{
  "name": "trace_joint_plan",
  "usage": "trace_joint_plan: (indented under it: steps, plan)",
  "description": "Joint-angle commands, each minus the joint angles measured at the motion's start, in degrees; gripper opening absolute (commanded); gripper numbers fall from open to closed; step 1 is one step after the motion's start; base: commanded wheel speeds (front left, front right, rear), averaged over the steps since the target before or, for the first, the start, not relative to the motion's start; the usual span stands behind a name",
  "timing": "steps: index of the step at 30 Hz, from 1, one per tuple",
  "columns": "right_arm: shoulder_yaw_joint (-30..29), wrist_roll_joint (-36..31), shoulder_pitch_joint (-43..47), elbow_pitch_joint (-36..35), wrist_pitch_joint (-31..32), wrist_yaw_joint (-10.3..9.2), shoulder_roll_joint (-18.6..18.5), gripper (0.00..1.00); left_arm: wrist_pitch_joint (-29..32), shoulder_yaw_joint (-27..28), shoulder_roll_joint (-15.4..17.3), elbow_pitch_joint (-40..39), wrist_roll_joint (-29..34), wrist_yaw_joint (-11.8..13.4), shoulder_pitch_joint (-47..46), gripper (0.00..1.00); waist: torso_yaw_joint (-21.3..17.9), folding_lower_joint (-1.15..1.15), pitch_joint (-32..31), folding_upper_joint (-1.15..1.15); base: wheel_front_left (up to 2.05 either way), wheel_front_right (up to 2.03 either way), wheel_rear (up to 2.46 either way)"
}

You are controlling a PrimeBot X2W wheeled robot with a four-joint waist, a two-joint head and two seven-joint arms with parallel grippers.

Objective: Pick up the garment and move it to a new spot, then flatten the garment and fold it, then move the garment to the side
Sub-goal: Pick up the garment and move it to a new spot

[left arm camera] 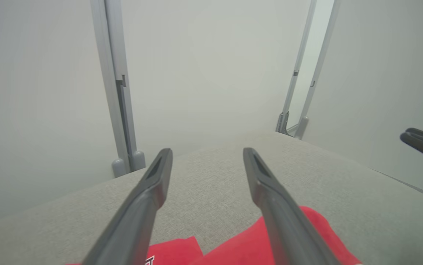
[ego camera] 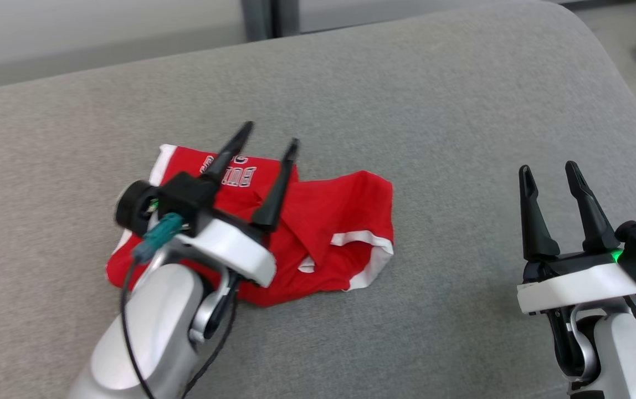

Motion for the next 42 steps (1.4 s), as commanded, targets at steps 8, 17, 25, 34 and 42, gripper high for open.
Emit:
trace_joint_plan:
  steps: [8,17,25,34,42]
  plan:
    - [-0.7,-1.8,2.3,-0.8,2.1,0.13,-0.3,1.00,-4.5,9.1,4.6,0.7,-4.1,4.9,6.8,1.00,6.2,0.00,-5.1,0.00,0.00,0.00,0.00]
    - [-0.7,-2.8,4.6,-2.4,4.4,0.13,-0.3,1.00,-6.6,16.0,8.3,0.8,-7.6,3.9,14.0,1.00,9.6,0.00,-7.8,0.00,0.00,0.00,0.00]
    - [-0.5,-3.0,6.9,-3.4,6.1,0.13,-0.6,1.00,-6.8,20.5,10.3,-1.4,-9.0,2.0,20.5,1.00,11.1,0.00,-10.2,0.00,0.00,0.00,0.00]
    - [-0.3,-2.5,9.7,-4.0,7.2,0.13,-1.0,1.00,-6.9,20.8,9.8,-5.7,-6.2,2.5,28.4,1.00,11.1,0.00,-13.4,0.00,0.00,0.00,0.00]
    - [-0.9,-1.9,11.9,-4.3,7.9,0.13,-1.4,1.00,-5.8,19.6,9.9,-8.1,-5.3,3.7,31.6,1.00,11.2,0.00,-15.0,0.00,0.00,0.00,0.00]
